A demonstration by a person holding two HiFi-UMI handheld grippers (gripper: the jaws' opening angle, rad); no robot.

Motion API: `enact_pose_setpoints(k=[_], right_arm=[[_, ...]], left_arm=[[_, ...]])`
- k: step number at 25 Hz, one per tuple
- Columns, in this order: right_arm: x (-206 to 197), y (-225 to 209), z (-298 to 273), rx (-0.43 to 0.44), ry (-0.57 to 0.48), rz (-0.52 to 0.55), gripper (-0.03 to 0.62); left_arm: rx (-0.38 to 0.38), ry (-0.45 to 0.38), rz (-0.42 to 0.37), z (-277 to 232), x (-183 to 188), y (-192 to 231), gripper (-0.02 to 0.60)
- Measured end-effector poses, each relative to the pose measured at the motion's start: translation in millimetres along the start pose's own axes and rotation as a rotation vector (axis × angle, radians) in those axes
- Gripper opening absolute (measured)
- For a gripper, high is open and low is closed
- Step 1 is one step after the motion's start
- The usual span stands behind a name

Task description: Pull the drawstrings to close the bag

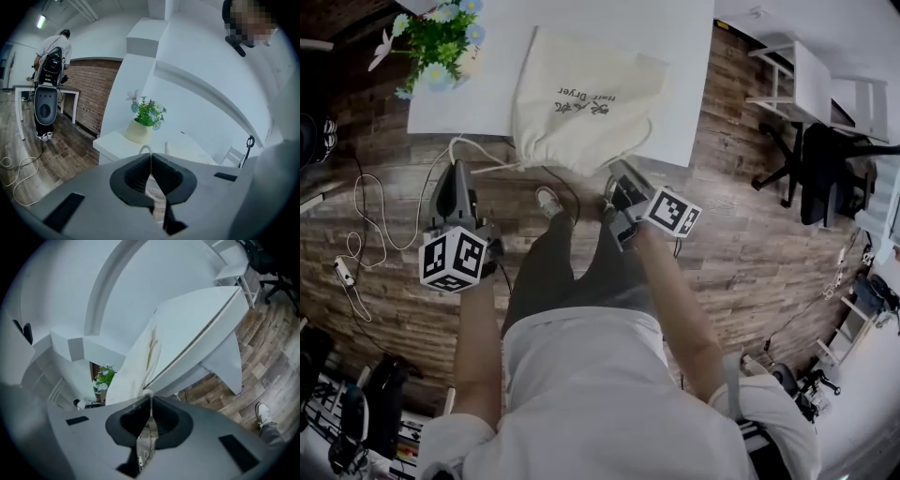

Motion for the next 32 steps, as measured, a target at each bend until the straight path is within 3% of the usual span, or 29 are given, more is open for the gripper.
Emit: enact_pose_setpoints(k=[5,7,9,14,16,18,19,23,28,30,32], right_arm=[[-11,4,28,0.085,0.107,-0.029,0.045],[-1,4,37,0.143,0.061,-0.135,0.056],[11,4,36,0.186,0.004,-0.228,0.137],[16,3,4,0.217,-0.029,-0.312,0.164],[13,2,-5,0.24,-0.052,-0.371,0.162],[11,6,-2,0.303,-0.088,-0.411,0.095],[11,10,4,0.342,-0.105,-0.41,0.049],[21,33,30,0.454,-0.175,-0.332,0.043],[35,48,39,0.372,-0.196,-0.189,0.043],[43,43,42,0.328,-0.241,-0.219,0.043],[51,29,49,0.308,-0.322,-0.327,0.043]], left_arm=[[-0.021,-0.019,0.006,-1,11,0,0.023],[-0.025,-0.02,0.004,0,14,4,0.022],[-0.027,-0.018,0.005,3,16,10,0.021],[-0.042,-0.01,-0.01,13,15,12,0.021],[-0.05,-0.007,-0.005,15,14,13,0.023],[-0.056,-0.002,0.011,16,12,14,0.021],[-0.057,-0.002,0.021,16,11,16,0.021],[-0.027,0.005,0.035,15,8,26,0.022],[0.07,0.041,-0.031,8,0,35,0.021],[0.067,0.031,-0.015,6,3,30,0.021],[0.063,0.02,0.001,5,8,27,0.021]])
Point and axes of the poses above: the fingertips, and each gripper's own axes: z backward along the fingers, y to its left, x out of its top, the point moved 2 cm from there along z, backward along the fingers, and after that the axes turned 2 degrees about -y, right-handed, at the moved point
